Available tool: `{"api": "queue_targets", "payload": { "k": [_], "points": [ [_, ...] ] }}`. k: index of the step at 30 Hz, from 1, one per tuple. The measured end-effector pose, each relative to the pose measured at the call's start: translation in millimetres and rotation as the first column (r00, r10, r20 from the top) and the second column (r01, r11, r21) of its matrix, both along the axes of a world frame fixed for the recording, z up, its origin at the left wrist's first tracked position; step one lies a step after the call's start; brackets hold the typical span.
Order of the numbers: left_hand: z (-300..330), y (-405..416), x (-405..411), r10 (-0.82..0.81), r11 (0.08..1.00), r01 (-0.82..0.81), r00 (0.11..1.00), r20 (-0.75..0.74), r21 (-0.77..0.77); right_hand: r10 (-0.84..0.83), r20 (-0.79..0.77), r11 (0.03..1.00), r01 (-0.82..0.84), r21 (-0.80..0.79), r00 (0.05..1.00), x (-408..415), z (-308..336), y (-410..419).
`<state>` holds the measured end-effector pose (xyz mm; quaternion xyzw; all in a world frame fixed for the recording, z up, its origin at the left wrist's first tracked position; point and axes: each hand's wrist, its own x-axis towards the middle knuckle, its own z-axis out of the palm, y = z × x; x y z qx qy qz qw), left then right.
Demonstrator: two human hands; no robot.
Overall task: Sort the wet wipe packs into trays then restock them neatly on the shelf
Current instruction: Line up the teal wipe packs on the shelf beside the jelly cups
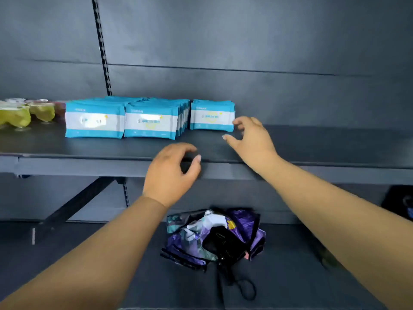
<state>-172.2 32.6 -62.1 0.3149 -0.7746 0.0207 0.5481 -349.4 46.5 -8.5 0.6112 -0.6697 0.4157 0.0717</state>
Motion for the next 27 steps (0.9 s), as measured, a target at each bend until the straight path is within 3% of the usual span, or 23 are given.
{"api": "queue_targets", "payload": {
  "k": [3,7,11,16,21,25,27],
  "points": [
    [-38.9,31.7,30.0,-0.066,0.997,0.073,0.984,-0.163,0.036,0.054,-0.132,0.997,-0.061,-0.050,0.990,23.2,-38.2,54.2],
    [-114.8,73.1,72.7,-0.003,0.985,0.009,0.999,-0.036,0.174,0.016,-0.390,0.979,-0.094,-0.180,0.921,46.2,-102.4,101.8],
    [-208.1,113.6,103.2,0.026,0.932,-0.074,0.990,0.138,0.354,0.133,-0.291,0.989,-0.144,-0.018,0.947,63.2,-190.4,125.3],
    [-340.5,176.9,133.1,0.018,0.743,-0.188,0.965,0.262,0.642,0.217,-0.078,0.930,-0.181,0.320,0.973,76.0,-342.3,152.9],
    [-465.6,248.1,151.2,-0.059,0.457,-0.370,0.895,0.443,0.809,0.189,0.051,0.611,-0.158,0.775,0.981,84.0,-498.1,198.7],
    [-544.0,285.5,155.6,-0.083,0.331,-0.447,0.864,0.497,0.831,0.187,0.053,0.421,-0.128,0.898,0.981,92.9,-589.6,228.8],
    [-569.0,288.9,154.5,-0.114,0.304,-0.468,0.847,0.519,0.830,0.191,0.061,0.376,-0.131,0.917,0.980,101.8,-622.9,234.7]
  ]
}}
